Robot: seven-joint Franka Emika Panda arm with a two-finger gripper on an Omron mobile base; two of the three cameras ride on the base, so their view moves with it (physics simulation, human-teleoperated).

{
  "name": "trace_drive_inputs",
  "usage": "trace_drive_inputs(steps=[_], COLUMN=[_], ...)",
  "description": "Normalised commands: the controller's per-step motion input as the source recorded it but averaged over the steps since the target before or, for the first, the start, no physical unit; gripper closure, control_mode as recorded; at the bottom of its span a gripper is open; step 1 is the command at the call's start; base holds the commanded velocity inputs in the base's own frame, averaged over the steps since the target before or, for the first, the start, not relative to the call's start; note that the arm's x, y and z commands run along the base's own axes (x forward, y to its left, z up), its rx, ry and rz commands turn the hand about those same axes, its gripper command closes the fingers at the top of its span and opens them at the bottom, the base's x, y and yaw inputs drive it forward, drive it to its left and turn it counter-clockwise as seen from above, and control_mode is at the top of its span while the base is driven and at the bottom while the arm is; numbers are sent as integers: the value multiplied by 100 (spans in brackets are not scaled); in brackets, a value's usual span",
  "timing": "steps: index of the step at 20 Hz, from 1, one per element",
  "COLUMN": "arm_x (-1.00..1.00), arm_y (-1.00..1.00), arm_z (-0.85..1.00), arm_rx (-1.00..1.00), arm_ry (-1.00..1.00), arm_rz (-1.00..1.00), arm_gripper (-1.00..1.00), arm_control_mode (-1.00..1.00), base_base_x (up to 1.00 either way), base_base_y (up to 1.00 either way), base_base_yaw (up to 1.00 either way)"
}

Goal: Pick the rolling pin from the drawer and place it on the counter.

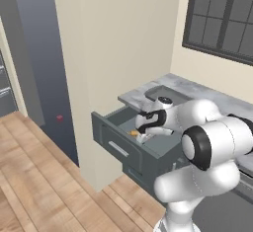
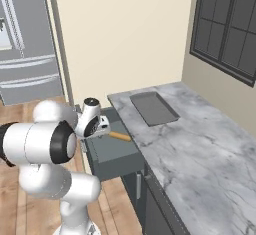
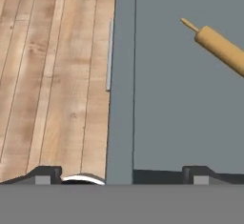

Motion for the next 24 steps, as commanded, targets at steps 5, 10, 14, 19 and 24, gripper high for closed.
trace_drive_inputs(steps=[5, 10, 14, 19, 24], arm_x=[32, 7, 0, -38, -70], arm_y=[0, 10, 36, 81, 100], arm_z=[-56, -59, -52, -34, -13], arm_rx=[0, 0, 0, 0, 0], arm_ry=[7, 7, 1, 0, 0], arm_rz=[14, 8, 6, 16, 23], arm_gripper=[-100, -100, -100, -100, -100], arm_control_mode=[-100, -100, -100, -100, -100], base_base_x=[0, 0, 0, 0, 0], base_base_y=[0, 0, 0, 0, 0], base_base_yaw=[0, 0, 0, 0, 0])
